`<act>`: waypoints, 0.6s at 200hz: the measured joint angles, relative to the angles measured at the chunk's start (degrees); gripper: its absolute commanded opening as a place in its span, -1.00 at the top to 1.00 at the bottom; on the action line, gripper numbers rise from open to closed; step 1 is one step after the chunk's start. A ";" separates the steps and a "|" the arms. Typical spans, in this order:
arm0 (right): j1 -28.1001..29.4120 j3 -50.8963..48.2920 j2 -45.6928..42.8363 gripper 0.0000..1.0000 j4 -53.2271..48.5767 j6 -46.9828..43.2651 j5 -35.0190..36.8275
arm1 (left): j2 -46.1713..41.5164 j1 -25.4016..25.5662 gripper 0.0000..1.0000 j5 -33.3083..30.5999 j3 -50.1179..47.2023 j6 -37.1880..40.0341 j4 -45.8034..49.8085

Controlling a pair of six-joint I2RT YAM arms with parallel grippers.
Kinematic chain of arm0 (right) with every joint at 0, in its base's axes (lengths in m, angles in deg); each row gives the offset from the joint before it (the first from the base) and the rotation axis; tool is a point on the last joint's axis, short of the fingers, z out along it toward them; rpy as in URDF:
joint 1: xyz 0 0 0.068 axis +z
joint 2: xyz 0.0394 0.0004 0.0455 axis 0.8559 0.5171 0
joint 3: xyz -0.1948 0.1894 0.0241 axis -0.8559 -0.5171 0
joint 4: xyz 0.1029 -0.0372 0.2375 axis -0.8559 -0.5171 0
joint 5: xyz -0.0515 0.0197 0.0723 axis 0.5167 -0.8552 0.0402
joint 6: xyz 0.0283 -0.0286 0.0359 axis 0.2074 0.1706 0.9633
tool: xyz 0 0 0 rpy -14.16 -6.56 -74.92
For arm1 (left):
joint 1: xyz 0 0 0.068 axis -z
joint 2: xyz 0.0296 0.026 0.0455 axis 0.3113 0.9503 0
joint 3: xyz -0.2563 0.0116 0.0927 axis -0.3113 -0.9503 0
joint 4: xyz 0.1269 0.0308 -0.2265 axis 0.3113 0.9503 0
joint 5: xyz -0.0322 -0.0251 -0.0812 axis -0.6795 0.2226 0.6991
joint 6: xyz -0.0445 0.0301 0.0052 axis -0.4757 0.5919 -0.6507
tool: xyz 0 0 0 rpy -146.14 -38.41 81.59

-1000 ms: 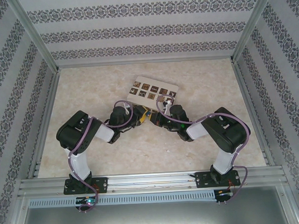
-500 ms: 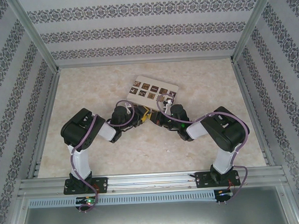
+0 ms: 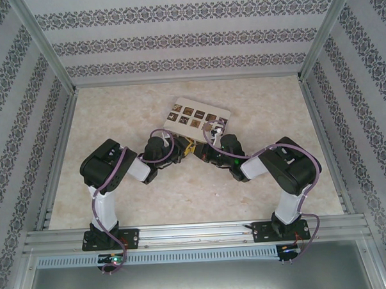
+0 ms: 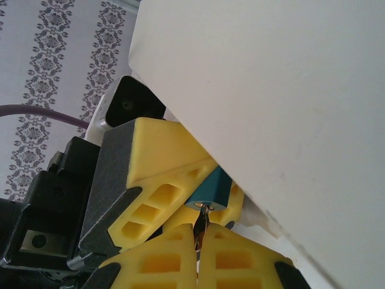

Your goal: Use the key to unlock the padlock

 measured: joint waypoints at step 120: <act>-5.95 -7.96 -11.50 0.09 -5.86 -5.81 0.31 | -2.82 0.00 0.84 0.00 -0.04 1.07 5.03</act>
